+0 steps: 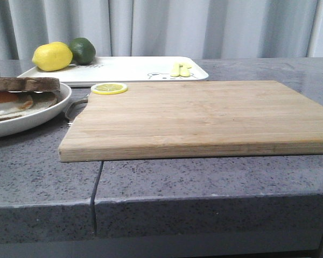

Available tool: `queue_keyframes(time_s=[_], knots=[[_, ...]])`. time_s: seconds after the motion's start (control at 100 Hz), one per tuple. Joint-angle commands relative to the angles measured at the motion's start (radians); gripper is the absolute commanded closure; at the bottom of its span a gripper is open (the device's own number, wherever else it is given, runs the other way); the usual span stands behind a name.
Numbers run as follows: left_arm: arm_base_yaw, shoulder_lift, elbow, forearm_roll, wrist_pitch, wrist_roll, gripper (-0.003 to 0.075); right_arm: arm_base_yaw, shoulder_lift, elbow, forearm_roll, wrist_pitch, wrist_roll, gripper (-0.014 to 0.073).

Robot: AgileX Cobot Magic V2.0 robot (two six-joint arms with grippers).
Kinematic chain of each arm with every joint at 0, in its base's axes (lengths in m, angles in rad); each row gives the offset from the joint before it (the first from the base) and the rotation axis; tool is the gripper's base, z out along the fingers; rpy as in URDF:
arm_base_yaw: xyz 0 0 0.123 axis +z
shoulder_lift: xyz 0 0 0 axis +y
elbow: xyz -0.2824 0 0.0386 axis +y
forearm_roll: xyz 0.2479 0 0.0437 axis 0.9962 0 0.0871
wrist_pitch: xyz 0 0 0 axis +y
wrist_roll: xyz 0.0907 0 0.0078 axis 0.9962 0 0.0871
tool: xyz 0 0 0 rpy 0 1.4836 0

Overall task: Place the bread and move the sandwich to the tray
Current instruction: 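Grasp the rim of the white sandwich plate with the left gripper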

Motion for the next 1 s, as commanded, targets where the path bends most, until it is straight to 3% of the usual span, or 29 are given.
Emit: queue_keyframes(time_s=[0.0,0.34,0.99], knots=[[0.023,0.041,-0.036,-0.003,-0.068,-0.034,0.0353,-0.008,-0.003,-0.025,0.0,-0.073,0.0,0.0138],[0.15,0.23,-0.036,-0.005,-0.075,-0.042,0.0353,-0.008,-0.003,-0.025,0.002,-0.073,0.0,0.0138],[0.149,0.462,-0.036,-0.006,-0.174,-0.042,0.0354,-0.008,-0.003,-0.025,0.006,-0.074,0.0,0.0138]])
